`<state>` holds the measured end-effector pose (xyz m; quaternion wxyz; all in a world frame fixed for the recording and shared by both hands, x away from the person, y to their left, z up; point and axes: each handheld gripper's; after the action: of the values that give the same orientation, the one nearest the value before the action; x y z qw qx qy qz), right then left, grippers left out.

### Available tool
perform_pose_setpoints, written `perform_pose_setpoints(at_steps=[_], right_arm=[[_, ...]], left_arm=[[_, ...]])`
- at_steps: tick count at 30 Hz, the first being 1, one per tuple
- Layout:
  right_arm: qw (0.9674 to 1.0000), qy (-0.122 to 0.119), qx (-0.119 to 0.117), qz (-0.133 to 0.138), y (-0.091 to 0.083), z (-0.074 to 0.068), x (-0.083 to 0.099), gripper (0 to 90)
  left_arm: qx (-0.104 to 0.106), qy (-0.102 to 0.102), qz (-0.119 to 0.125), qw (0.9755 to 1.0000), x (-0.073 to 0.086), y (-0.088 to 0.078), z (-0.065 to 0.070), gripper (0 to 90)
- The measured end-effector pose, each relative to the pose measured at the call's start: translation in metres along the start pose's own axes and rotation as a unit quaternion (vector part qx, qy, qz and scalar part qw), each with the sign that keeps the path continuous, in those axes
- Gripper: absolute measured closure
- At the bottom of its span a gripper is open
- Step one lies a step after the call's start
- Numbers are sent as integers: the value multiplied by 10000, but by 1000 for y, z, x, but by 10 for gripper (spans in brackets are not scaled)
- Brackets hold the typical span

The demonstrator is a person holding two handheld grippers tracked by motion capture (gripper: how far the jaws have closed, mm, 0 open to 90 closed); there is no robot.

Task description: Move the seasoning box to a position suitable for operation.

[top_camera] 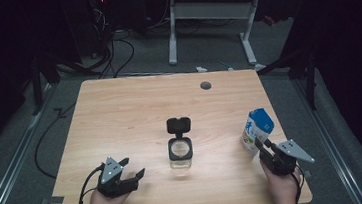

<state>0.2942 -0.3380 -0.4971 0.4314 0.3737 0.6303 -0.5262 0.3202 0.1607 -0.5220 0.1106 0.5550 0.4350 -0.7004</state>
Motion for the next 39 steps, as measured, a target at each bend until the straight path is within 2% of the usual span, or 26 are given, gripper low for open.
perform_pose_setpoints(at_steps=[3, 9, 14, 22, 25, 28, 33, 39], right_arm=[[10000, 29, -9, 5, 0, 0, -1, 657], [9997, -223, 19, -98, -1, -5, -3, 793], [9995, -299, -6, -142, -2, -5, -5, 867], [9998, -107, -76, -152, -2, -3, -6, 862], [9998, -39, -9, -199, 0, -4, -5, 745], [9998, 12, 14, -220, 4, -4, 0, 711], [9999, 83, -46, -139, 4, -5, 1, 749], [9998, -95, -51, -152, 4, -9, -5, 855]], left_arm=[[11, -52, 18, 10000, 0, 0, 0, 298], [57, -13, -6, 10000, 1, 1, 2, 308], [119, -6, -34, 9999, 1, 2, 2, 320], [182, 29, -46, 9998, 1, 3, 5, 325], [206, 52, -76, 9997, 1, 4, 6, 326], [209, 64, -80, 9997, 1, 4, 7, 326], [220, -24, -34, 9997, 1, 4, 6, 328], [247, 15, -67, 9997, 1, 4, 6, 334]])
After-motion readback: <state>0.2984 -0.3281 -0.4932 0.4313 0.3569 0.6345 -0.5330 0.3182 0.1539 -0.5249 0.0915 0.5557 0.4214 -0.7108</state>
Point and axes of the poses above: each handheld gripper's, and its own axes: y roughly forward along the jaws, x roughly out of its underside, z roughly to its right, and after that the axes turned 3 degrees about y, right-handed
